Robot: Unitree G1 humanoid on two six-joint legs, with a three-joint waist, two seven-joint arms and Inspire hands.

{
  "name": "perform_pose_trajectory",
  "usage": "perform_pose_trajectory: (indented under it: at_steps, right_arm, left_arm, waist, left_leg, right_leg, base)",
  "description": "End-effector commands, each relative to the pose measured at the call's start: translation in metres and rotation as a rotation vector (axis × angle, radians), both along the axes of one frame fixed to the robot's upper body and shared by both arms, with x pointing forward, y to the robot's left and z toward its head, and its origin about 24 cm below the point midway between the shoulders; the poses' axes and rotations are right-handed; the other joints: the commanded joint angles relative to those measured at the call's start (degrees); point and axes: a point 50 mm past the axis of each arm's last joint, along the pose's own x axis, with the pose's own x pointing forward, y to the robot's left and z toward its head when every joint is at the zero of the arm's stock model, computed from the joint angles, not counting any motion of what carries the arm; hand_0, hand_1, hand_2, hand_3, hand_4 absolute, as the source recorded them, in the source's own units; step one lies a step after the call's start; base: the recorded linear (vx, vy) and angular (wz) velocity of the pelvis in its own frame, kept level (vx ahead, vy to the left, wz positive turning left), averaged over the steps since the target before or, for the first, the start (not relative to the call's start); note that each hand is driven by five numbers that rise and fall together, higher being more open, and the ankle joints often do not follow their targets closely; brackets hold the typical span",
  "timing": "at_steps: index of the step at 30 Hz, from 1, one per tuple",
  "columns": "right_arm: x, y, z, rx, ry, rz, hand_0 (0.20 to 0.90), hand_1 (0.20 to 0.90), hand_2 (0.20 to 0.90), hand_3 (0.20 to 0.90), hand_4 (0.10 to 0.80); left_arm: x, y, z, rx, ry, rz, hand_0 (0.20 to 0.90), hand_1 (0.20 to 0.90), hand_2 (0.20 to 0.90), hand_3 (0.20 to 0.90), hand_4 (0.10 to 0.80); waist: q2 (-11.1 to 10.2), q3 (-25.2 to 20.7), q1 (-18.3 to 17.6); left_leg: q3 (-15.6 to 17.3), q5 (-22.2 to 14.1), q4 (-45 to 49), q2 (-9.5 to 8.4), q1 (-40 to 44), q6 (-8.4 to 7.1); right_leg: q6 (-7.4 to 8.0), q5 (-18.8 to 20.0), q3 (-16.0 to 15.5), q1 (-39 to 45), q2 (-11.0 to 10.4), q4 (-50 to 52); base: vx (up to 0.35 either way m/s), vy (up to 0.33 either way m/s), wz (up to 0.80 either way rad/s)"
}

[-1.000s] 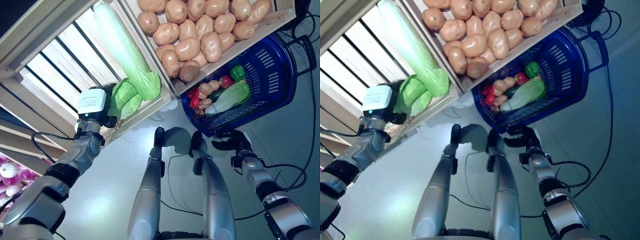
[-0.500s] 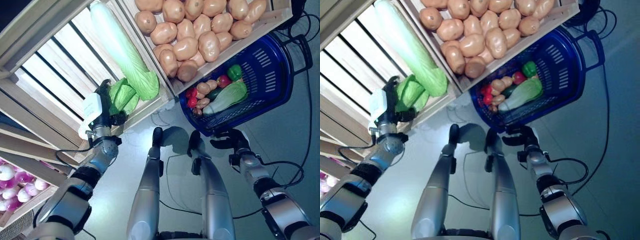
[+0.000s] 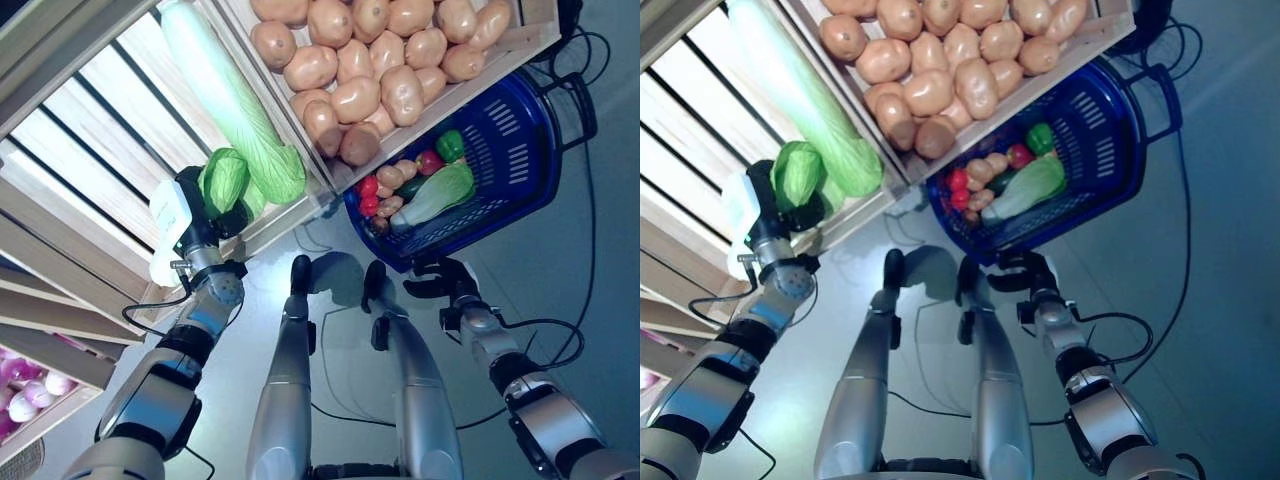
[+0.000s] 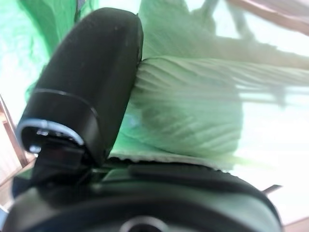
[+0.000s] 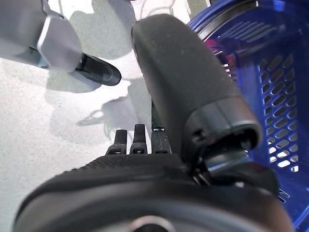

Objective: Put vegetables into the basket

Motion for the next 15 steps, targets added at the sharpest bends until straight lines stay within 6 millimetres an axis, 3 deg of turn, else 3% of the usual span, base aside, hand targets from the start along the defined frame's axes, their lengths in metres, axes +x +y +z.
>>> perform_pose_trajectory:
  at_steps: [1,7,15]
  right_arm:
    - [-0.008,-0.008,-0.004,-0.028,-0.008,-0.014,0.900,0.900,0.900,0.900,0.800]
    - [-0.024,-0.019,-0.015,-0.021,-0.005,-0.046,0.900,0.900,0.900,0.900,0.800]
    - [-0.078,-0.039,-0.040,0.017,-0.015,-0.080,0.900,0.900,0.900,0.900,0.800]
  left_arm:
    - [0.008,-0.028,0.032,0.064,-0.171,-0.127,0.300,0.300,0.300,0.300,0.400]
    - [-0.009,-0.021,0.012,0.054,-0.153,-0.131,0.300,0.300,0.300,0.300,0.400]
    - [-0.059,-0.015,-0.027,-0.040,-0.126,-0.185,0.300,0.300,0.300,0.300,0.400]
  waist:
    - [0.9,-0.2,0.7]
    - [1.8,-0.2,1.2]
    - [3.9,-7.4,2.4]
  left_leg:
    - [2.6,0.9,1.0,-1.58,0.1,0.53]
    - [3.3,1.3,-3.0,-1.85,7.8,0.26]
    - [2.6,1.5,-10.4,-2.02,19.5,0.00]
  right_leg:
    - [-0.07,-1.7,-1.6,6.2,1.7,-1.7]
    - [0.55,-1.0,-3.0,14.3,0.3,-6.3]
    - [2.46,0.5,-4.8,26.5,-2.4,-13.8]
  base:
    - [0.000,0.000,0.00]
    - [0.016,0.025,-0.06]
    - [0.162,0.045,-0.03]
